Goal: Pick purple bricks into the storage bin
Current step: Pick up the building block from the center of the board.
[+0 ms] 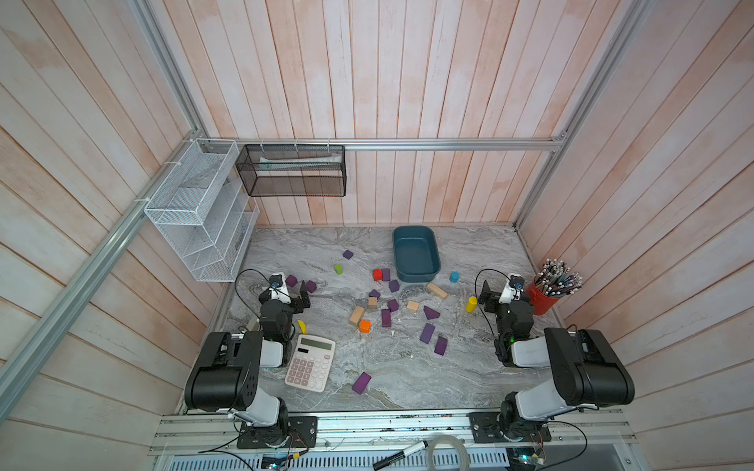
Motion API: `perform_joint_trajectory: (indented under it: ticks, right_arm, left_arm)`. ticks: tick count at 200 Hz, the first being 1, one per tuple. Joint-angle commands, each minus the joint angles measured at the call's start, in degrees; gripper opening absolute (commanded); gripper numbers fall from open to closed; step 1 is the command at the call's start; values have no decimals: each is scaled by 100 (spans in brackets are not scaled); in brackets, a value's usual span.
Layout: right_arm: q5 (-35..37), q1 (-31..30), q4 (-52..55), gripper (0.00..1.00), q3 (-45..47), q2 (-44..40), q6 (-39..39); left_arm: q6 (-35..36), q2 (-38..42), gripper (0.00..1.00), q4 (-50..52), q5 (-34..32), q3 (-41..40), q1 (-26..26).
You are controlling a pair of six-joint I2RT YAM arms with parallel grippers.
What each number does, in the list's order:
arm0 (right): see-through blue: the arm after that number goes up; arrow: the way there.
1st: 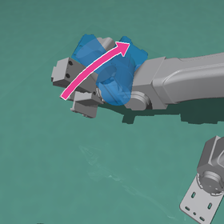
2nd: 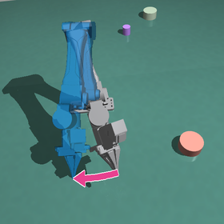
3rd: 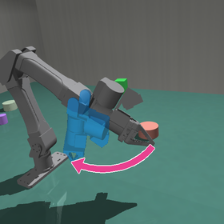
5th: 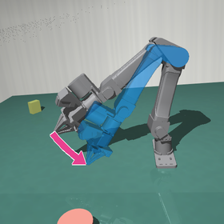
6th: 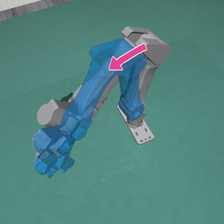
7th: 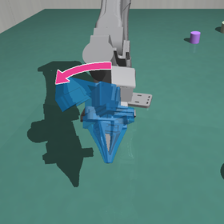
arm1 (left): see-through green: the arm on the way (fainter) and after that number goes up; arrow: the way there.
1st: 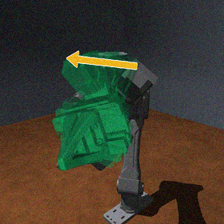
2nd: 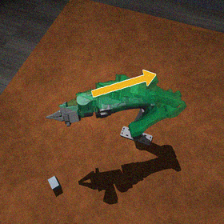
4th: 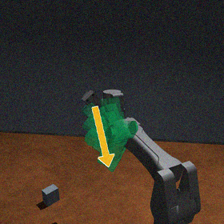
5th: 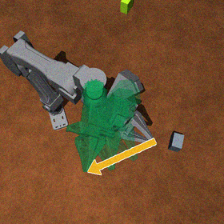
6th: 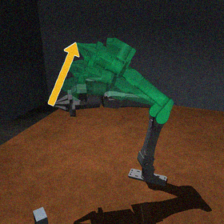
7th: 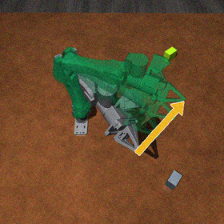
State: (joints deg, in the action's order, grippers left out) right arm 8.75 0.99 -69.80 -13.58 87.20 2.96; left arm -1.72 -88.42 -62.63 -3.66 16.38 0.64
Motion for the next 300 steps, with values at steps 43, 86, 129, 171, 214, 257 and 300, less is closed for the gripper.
perform_joint_trajectory:
  ticks: [43,86,129,171,214,257,300]
  right_arm:
    - [135,-36,57,98,85,-285,14]
    - [482,-98,158,98,145,-531,65]
    - [1217,-267,778,98,120,-1100,216]
    - [1817,-430,1674,98,-164,-1468,674]
    - [1271,-472,2913,98,-643,-1977,1120]
    - [1085,-857,3780,98,-1224,-2131,1207]
    - [938,-1340,5083,98,-2072,-2199,1607]
  left_arm:
    - [-110,118,100,110,-262,62,-12]
    - [19,566,100,1195,-714,510,-240]
    - [-166,1452,100,2698,-877,1134,-394]
    - [-450,1924,100,3785,-906,1883,-923]
    - [-604,2014,100,5673,-342,3123,-1516]
    - [-524,2145,100,6444,540,3702,-1887]
    - [-972,1943,100,6652,1529,3998,-1960]
